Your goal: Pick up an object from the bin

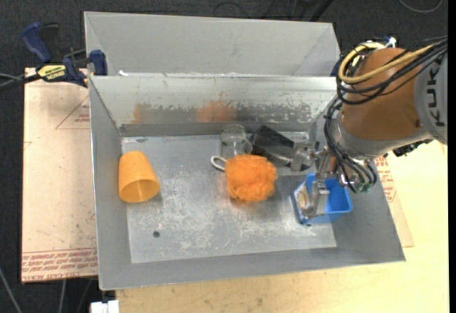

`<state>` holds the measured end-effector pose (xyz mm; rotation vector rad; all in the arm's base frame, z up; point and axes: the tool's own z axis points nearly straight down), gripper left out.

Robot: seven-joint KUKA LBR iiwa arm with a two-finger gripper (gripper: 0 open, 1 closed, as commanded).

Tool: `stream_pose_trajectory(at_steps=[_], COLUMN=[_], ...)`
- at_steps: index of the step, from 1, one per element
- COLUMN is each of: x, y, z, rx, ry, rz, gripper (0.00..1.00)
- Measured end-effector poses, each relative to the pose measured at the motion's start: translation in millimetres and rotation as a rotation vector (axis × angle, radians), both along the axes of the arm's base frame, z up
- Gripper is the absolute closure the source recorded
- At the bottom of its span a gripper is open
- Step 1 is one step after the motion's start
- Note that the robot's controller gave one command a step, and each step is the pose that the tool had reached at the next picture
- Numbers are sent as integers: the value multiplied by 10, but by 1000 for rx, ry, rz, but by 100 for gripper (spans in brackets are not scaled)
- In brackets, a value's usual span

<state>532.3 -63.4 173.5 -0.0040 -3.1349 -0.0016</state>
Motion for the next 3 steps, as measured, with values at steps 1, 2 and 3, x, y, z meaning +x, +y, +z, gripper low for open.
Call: stream_pose_trajectory(at_steps=[1,2,3], x=[16,28,-47], y=[2,-278,-521], z=[44,-375,-614], rx=[-1,0,1], ry=[-7,-9,-1], rz=[2,-17,77], gripper=[0,0,0])
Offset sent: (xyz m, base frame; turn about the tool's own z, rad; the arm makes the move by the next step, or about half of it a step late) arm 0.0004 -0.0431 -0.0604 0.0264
